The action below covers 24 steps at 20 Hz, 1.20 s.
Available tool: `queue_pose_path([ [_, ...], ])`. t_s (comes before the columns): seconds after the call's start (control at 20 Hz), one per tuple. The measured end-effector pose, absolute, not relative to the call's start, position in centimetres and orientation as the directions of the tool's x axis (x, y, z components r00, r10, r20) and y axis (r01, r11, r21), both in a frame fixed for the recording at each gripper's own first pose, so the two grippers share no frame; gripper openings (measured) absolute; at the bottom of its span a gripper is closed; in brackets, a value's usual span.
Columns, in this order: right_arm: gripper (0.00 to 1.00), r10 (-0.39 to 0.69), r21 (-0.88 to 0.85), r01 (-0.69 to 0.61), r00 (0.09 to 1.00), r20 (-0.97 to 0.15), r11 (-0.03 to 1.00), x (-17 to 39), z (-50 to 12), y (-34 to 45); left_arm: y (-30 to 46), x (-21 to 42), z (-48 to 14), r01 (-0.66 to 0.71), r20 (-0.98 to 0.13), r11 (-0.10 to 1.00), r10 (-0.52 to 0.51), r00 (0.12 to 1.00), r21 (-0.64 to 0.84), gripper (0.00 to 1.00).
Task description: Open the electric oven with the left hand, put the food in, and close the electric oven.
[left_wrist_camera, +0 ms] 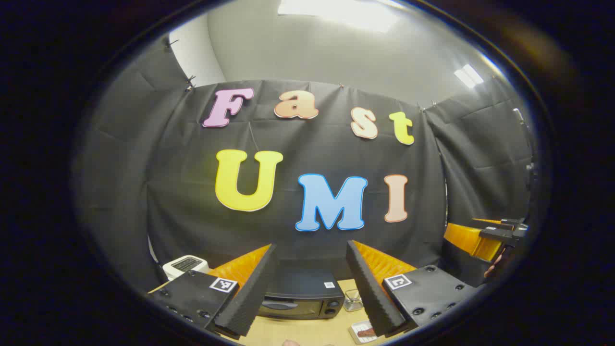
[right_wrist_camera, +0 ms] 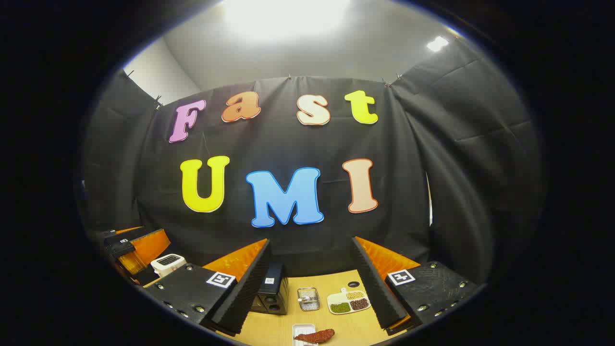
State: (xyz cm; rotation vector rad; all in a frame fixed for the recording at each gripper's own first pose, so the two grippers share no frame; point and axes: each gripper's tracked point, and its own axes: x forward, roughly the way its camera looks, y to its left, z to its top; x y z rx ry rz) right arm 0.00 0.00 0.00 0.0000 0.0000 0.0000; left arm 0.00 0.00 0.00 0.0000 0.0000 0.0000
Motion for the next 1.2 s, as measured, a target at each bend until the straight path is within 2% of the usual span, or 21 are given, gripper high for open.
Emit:
queue_pose_path([
  [0.6, 0.99, 0.018, -0.003, -0.018, 1.000, -0.007, 1.000, 2.1, -1.2, -1.3, -0.4, 0.6, -0.5, -0.033, 0.003, 0.999, 0.033, 0.999, 0.020, 1.00],
  [0.65, 0.99, 0.028, 0.004, -0.028, 1.000, -0.011, 1.000, 2.3, -1.2, -1.3, -0.4, 0.6, -0.6, -0.040, -0.001, 0.999, 0.040, 0.999, 0.028, 0.95],
  [0.8, 0.99, 0.048, 0.021, -0.048, 0.999, -0.014, 0.999, 2.9, -1.6, -1.5, -0.4, 0.8, -0.9, -0.067, 0.000, 0.997, 0.067, 0.998, 0.037, 0.95],
  [0.85, 0.99, 0.049, 0.022, -0.048, 0.999, -0.013, 0.999, 3.0, -1.6, -1.6, -0.4, 0.8, -0.7, -0.069, 0.004, 0.997, 0.068, 0.998, 0.028, 1.00],
  [1.1, 1.00, 0.008, 0.033, -0.008, 1.000, -0.007, 0.999, 3.0, -1.3, -1.4, 0.8, 1.4, 0.3, -0.052, 0.030, 0.998, 0.051, 0.998, 0.030, 1.00],
  [1.2, 0.99, -0.002, 0.020, 0.002, 1.000, -0.013, 1.000, 3.1, -1.8, -1.1, 1.6, 2.2, -0.7, -0.045, 0.006, 0.998, 0.044, 0.999, 0.036, 1.00],
])
